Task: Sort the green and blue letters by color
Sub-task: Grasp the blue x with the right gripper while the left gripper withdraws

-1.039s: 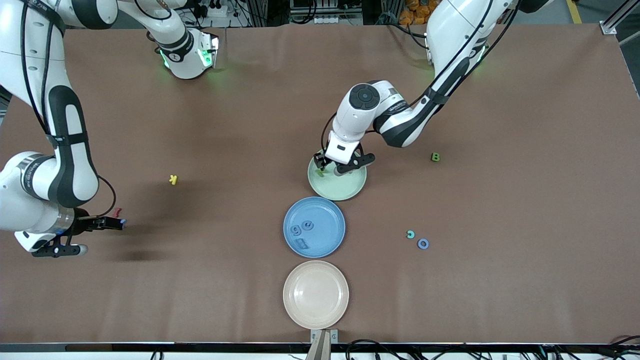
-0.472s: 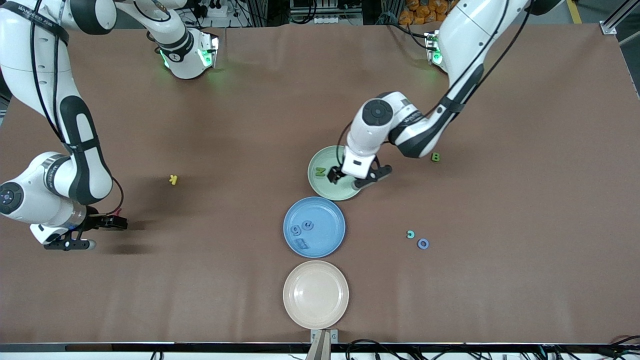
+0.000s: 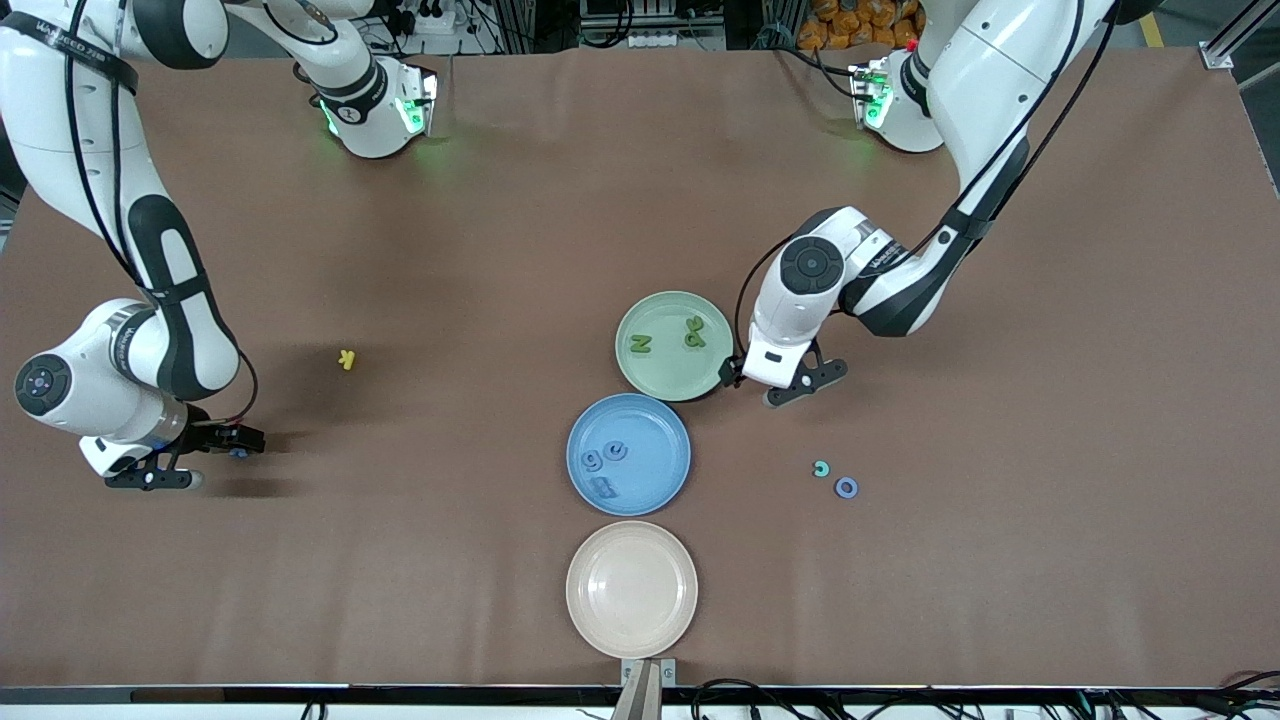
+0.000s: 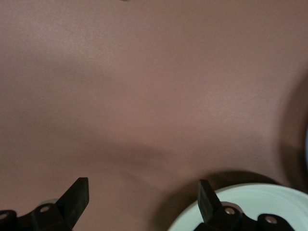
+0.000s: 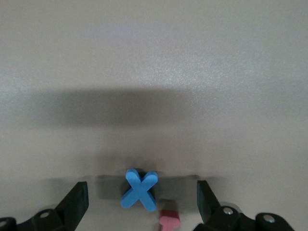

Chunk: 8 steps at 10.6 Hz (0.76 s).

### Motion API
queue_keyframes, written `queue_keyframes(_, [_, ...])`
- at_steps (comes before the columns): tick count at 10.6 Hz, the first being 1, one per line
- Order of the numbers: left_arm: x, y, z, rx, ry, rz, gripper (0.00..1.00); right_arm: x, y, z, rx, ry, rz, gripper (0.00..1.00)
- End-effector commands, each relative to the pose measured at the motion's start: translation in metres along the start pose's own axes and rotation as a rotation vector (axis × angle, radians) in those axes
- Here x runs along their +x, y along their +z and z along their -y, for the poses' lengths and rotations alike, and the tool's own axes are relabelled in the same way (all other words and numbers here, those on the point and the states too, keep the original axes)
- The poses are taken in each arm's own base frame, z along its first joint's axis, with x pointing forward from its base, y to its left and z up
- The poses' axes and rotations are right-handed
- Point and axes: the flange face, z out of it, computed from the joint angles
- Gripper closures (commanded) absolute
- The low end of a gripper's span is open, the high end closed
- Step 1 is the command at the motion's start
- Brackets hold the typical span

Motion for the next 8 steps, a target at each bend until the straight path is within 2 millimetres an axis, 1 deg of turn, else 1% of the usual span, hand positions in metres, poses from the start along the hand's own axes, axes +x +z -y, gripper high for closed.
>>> queue_keyframes(1, [-0.024,0.010,0.042,0.014,0.130,-0.080,0.00,-0.008,0.011,-0.003,0.009,0.000,-0.009,0.14])
queue_keyframes(2, [-0.032,0.014,0.059,-0.017,0.171,-0.102,0.00,-0.008,0.010,-0.004,0.009,0.002,-0.010,0.24])
queue_keyframes(3, [-0.030,0.018,0.078,-0.017,0.208,-0.124,0.00,-0.008,0.009,-0.004,0.009,0.003,-0.011,0.36])
queue_keyframes(4, [-0.026,0.021,0.092,0.002,0.244,-0.141,0.00,-0.008,0.010,-0.004,0.010,0.005,-0.008,0.47])
queue_keyframes(5, [-0.024,0.024,0.098,0.013,0.275,-0.142,0.00,-0.008,0.009,-0.004,0.010,0.006,-0.008,0.57])
queue_keyframes(7, [-0.022,0.027,0.112,0.033,0.331,-0.131,0.00,-0.006,0.007,0.000,0.017,0.009,-0.010,0.59])
queue_keyframes(8, [-0.024,0.027,0.118,0.045,0.370,-0.128,0.00,-0.005,0.007,0.001,0.023,0.017,-0.014,0.61])
